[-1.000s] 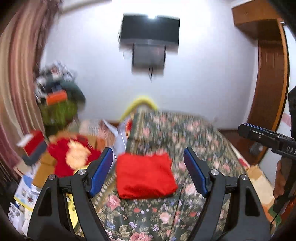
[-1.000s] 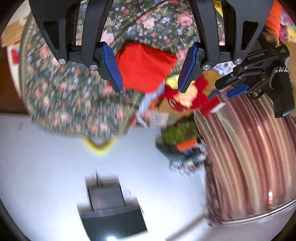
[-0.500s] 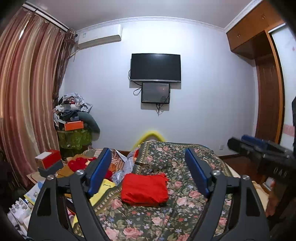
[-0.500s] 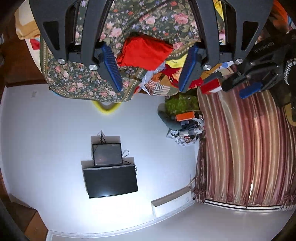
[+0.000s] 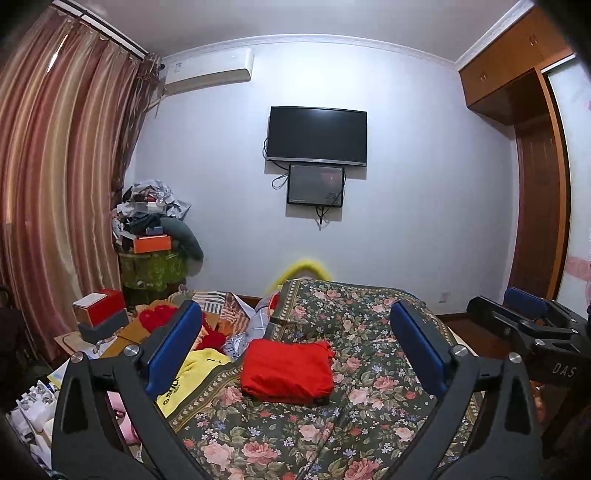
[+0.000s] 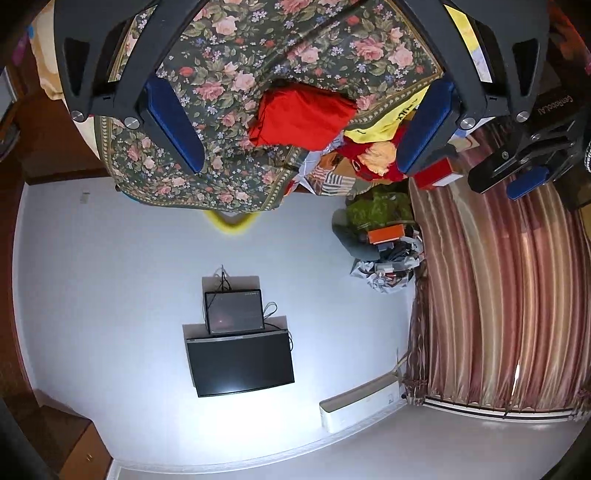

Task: Fold large clothes

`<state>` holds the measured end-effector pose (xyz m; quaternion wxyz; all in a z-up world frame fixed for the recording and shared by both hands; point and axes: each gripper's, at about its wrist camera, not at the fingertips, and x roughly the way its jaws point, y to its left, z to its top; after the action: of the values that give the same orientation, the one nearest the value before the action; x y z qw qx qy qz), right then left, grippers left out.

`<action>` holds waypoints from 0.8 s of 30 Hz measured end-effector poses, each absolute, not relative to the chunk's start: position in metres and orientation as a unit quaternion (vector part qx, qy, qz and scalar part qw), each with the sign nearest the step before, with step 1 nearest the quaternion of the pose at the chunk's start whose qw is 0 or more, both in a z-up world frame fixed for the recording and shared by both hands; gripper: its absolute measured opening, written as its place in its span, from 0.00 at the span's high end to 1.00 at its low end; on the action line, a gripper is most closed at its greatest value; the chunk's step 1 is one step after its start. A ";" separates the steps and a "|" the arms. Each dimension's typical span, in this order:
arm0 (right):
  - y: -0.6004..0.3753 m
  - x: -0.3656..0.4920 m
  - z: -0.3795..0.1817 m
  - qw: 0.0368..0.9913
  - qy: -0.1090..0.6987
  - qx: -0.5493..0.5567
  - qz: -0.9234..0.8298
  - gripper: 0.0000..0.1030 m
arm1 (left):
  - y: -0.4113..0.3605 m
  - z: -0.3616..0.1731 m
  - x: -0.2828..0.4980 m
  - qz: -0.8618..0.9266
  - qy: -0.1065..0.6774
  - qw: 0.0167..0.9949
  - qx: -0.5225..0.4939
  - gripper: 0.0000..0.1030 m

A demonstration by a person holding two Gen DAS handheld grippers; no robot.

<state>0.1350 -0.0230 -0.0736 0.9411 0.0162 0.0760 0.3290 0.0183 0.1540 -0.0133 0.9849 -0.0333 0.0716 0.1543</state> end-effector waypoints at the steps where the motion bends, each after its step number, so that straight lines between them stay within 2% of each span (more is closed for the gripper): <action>1: -0.023 0.135 -0.073 0.941 0.078 0.017 0.329 0.00 | 0.153 -0.014 0.018 0.155 0.073 0.985 -0.031 0.01; 24: -0.020 0.130 -0.078 0.938 0.097 0.001 0.332 0.00 | 0.155 -0.025 0.028 0.168 0.096 0.980 -0.037 0.01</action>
<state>0.1302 -0.0203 -0.0780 0.9383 0.0008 0.0967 0.3321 0.0279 0.1546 -0.0248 0.9804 -0.0366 0.0958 0.1681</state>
